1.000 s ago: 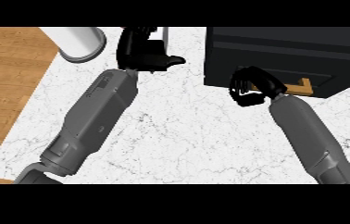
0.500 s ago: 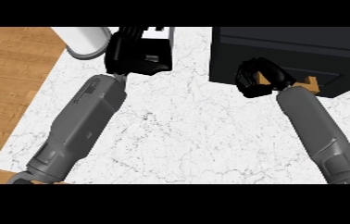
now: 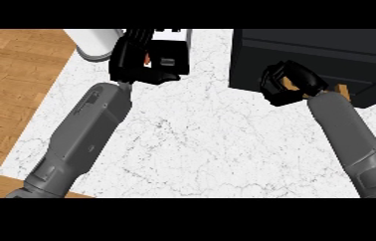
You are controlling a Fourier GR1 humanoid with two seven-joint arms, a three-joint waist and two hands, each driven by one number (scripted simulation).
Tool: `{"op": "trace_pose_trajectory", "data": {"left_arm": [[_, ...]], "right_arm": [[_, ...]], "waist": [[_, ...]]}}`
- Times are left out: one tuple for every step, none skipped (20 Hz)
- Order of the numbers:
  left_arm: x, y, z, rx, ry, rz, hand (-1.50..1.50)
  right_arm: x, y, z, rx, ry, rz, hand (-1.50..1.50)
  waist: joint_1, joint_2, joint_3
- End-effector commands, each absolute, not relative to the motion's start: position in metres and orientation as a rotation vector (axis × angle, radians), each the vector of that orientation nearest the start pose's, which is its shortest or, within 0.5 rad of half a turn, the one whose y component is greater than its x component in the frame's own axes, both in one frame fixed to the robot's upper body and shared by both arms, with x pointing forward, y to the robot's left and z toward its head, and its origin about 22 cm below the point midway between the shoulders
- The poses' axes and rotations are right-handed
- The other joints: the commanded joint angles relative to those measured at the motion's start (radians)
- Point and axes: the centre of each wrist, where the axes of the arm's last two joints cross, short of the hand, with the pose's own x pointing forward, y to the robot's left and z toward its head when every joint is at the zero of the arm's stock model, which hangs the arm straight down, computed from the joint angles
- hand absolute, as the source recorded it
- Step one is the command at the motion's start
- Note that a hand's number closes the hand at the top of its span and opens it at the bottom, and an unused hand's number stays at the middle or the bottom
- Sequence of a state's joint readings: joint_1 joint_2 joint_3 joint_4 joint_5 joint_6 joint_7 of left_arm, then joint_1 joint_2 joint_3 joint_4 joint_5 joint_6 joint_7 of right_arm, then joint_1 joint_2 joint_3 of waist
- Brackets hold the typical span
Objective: Pick up the cup, place it into the drawer and close the drawer
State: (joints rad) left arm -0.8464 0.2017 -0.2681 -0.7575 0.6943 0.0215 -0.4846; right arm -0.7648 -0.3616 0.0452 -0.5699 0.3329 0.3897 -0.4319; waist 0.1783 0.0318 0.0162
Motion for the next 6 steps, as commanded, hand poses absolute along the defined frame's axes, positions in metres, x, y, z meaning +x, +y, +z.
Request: {"op": "trace_pose_trajectory", "data": {"left_arm": [[0.411, 0.168, 0.063, -0.456, -1.89, 0.022, -1.5], [0.4101, 0.1663, 0.0622, -0.463, -1.888, 0.021, -1.5], [0.4109, 0.1645, 0.0655, -0.472, -1.897, 0.027, -1.5], [0.4092, 0.1654, 0.0603, -0.465, -1.88, 0.033, -1.5], [0.4077, 0.1675, 0.0583, -0.468, -1.883, 0.024, -1.5], [0.4071, 0.1662, 0.0569, -0.474, -1.879, 0.026, -1.5]], "right_arm": [[0.4367, -0.319, 0.1229, -0.298, -1.633, 0.806, 1.5], [0.4361, -0.3198, 0.1221, -0.288, -1.633, 0.798, 1.5], [0.4354, -0.3212, 0.1222, -0.284, -1.624, 0.81, 1.5], [0.4359, -0.3212, 0.1258, -0.274, -1.636, 0.81, 1.5], [0.435, -0.3234, 0.1262, -0.27, -1.626, 0.816, 1.5], [0.4352, -0.3218, 0.1267, -0.258, -1.64, 0.807, 1.5]], "waist": [[0.043, 0.018, -0.014], [0.042, 0.017, -0.013], [0.045, 0.018, -0.013], [0.041, 0.02, -0.013], [0.05, 0.018, -0.014], [0.047, 0.021, -0.013]]}}
